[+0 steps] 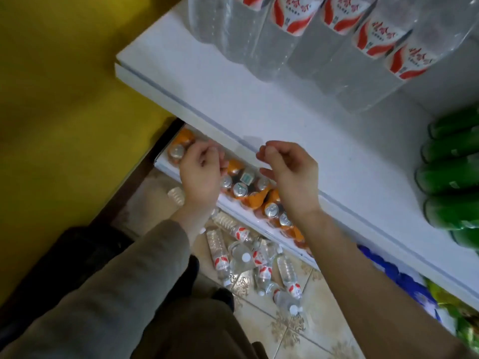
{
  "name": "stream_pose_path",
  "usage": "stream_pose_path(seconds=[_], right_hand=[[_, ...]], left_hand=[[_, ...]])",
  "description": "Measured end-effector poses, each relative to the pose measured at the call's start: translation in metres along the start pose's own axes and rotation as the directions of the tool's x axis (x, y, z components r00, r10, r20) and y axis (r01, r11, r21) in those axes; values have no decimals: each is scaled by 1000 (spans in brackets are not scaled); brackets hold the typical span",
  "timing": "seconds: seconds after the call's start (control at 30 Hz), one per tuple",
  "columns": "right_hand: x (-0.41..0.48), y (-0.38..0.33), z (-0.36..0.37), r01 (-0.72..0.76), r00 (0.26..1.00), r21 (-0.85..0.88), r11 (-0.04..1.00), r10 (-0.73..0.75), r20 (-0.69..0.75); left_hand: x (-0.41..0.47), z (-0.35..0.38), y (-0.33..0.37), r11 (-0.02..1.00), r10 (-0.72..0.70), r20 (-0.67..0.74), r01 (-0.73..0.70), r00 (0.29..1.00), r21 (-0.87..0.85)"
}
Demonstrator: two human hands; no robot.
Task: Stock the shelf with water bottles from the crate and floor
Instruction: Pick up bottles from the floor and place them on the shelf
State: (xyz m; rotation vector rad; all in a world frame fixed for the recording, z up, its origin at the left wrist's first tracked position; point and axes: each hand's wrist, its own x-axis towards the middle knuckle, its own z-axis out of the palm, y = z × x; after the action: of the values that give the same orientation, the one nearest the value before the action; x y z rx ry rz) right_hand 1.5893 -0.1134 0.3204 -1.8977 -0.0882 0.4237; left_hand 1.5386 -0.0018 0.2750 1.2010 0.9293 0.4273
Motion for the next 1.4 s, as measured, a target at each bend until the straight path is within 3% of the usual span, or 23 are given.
stream_pose_path(seconds=[0.1, 0.2, 0.37, 0.6, 0.8, 0.9, 1.03, 1.23, 1.3, 1.4], right_hand=[[-31, 53, -3, -99, 992, -90, 991, 105, 69], [-54, 115, -5, -249, 961, -143, 958, 262, 85], [-74, 222, -2, -455, 872, -267, 850, 486, 62], [-65, 377, 30, -496, 824, -418, 761, 564, 50], [-48, 452, 49, -468, 848, -438, 767, 530, 22], [-49, 452, 42, -442, 870, -441, 781, 493, 0], [-54, 418, 13, -368, 896, -458, 809, 440, 57], [-59, 304, -25, -251, 934, -440, 862, 335, 123], [-60, 262, -32, -253, 934, -356, 900, 323, 154], [-61, 202, -35, -299, 921, -217, 929, 341, 189]], left_hand=[[-28, -19, -49, 987, -155, -49, 157, 987, 40], [-48, -35, -104, 924, -368, -88, 375, 926, 78], [-68, -49, -204, 810, -535, -74, 536, 841, 239], [-53, -47, -354, 701, -631, 96, 513, 770, 496], [-36, -32, -426, 665, -700, 200, 523, 686, 534], [-38, -32, -428, 698, -654, 259, 436, 710, 568], [-45, -39, -392, 763, -489, 377, 177, 786, 621], [-54, -44, -304, 770, -292, 509, -117, 810, 628], [-60, -46, -273, 724, -211, 564, -260, 798, 639], [-69, -49, -222, 557, -143, 583, -422, 800, 715]])
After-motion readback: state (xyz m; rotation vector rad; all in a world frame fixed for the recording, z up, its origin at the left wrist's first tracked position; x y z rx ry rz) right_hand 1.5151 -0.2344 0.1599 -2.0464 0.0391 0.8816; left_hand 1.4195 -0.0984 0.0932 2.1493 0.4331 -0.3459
